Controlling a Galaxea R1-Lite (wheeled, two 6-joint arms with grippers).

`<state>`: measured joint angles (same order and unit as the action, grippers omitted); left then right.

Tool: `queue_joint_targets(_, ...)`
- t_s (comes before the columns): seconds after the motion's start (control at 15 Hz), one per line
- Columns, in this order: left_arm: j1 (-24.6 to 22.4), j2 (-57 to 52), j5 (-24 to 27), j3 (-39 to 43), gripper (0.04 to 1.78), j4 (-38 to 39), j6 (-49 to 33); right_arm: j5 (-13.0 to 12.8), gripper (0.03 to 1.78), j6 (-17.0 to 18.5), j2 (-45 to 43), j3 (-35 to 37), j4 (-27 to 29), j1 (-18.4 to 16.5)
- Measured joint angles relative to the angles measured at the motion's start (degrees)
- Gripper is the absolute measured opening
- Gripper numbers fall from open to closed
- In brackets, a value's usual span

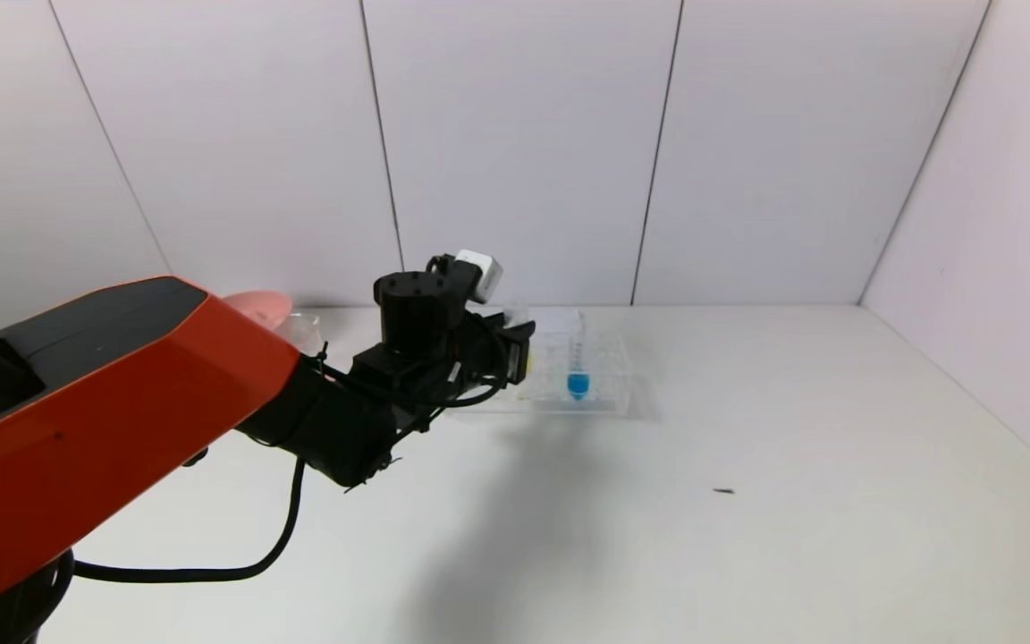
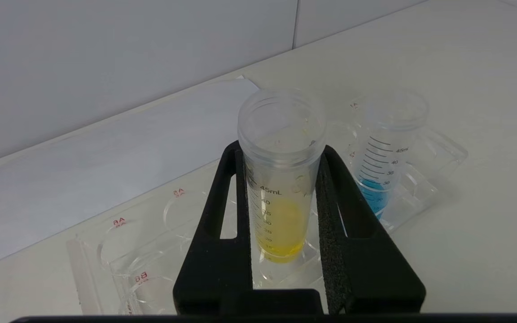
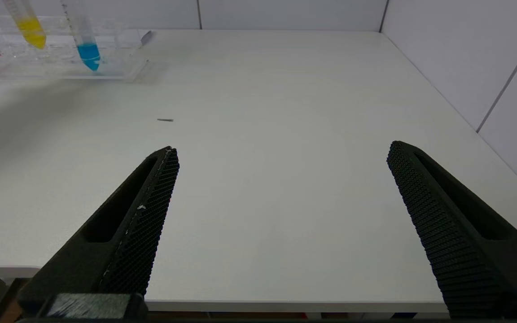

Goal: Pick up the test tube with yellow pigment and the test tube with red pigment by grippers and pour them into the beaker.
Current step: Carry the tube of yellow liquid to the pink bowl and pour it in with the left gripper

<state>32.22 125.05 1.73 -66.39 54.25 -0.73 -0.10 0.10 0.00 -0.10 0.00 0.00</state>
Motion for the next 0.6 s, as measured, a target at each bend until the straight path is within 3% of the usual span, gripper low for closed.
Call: queue_joint_targets(0.6, 0.24, -6.62, 0.48, -1.27, 0.44, -3.12, 0.98, 0.0, 1.7, 0.0, 0.0, 0.0, 0.0, 0.0)
